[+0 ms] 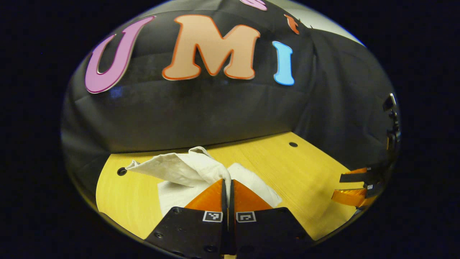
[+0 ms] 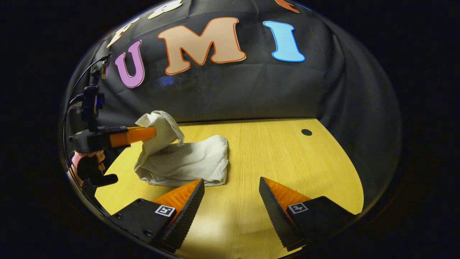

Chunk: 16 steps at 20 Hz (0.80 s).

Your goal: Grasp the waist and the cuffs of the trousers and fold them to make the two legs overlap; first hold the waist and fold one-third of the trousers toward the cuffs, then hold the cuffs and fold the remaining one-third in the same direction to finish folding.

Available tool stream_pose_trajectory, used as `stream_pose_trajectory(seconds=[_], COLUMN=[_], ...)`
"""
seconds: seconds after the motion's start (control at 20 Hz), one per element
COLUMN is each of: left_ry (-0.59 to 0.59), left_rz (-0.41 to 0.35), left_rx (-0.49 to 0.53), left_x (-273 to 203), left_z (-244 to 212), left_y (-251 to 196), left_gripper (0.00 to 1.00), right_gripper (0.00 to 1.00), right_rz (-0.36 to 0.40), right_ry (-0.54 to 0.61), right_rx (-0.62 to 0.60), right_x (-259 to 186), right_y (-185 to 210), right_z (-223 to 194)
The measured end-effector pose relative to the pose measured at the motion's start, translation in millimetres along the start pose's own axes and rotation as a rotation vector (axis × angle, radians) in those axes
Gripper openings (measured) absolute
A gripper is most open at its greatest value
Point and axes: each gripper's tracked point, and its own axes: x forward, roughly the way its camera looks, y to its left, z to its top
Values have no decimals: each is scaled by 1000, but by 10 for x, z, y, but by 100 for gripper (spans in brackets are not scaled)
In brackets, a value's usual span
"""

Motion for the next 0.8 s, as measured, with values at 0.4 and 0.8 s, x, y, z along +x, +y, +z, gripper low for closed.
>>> stream_pose_trajectory(seconds=[0.4, 0.8], left_ry=[158, 160], left_rz=[-70, -90], left_rx=[26, -1], left_x=[471, 490], left_z=[-711, -816], left_y=[-570, -750], left_gripper=[2, 100], right_gripper=[96, 92], right_rz=[-29, -32], right_ry=[33, 33], right_rx=[19, 30], right_x=[-96, -155], right_y=[-321, -299], right_z=[-222, -274])
